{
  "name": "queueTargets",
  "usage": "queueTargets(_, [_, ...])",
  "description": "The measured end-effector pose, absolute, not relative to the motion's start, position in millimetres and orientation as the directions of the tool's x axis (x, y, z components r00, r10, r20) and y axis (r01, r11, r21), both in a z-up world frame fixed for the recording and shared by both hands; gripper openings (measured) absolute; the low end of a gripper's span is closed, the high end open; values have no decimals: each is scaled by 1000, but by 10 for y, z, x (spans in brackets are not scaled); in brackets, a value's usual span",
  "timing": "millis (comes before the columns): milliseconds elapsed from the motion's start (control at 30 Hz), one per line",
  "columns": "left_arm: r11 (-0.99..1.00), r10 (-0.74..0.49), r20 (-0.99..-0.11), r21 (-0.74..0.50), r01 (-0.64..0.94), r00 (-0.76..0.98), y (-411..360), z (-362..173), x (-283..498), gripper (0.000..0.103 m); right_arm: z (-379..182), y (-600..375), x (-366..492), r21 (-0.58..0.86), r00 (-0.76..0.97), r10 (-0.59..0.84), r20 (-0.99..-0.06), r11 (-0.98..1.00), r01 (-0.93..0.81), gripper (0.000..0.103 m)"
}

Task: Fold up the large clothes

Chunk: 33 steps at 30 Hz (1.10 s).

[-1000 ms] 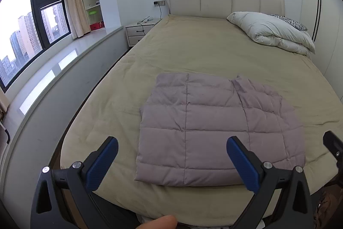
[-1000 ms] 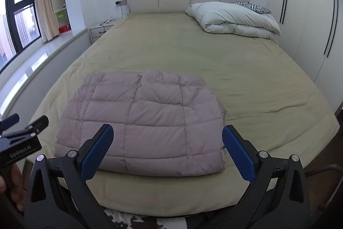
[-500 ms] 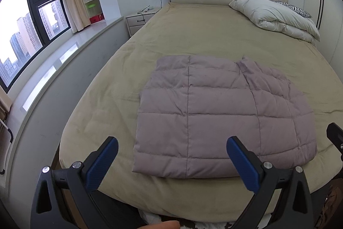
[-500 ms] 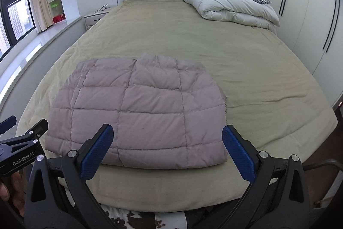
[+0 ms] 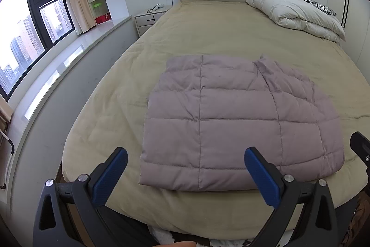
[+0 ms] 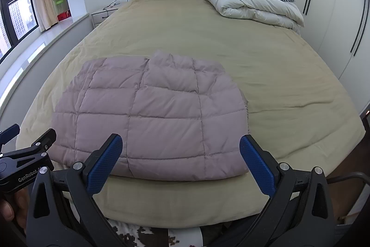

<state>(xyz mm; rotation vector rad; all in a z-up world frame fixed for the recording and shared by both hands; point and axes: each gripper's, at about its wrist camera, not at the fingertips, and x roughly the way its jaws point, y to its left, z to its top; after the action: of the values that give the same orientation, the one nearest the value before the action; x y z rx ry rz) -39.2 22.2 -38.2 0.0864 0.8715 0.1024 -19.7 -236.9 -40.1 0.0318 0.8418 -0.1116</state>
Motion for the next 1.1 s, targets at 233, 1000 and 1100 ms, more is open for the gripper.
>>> queueTargets(233, [992,124,-762,120,-50,635,219,-423,-385,103,-417,-2368,-177,-14,659,-81,-747,994,107,103])
queueTargets(1000, [991,130,-766,124,-54,629,212,-451,-372,103,-461,-2374,-148,-6,652,-75,-755,994,107,103])
queueTargets(1100, [991,130,-766,124,-54,630,210,-450,-373,103,-461,-2377,-148,-6,651,-75,-755,994,107,103])
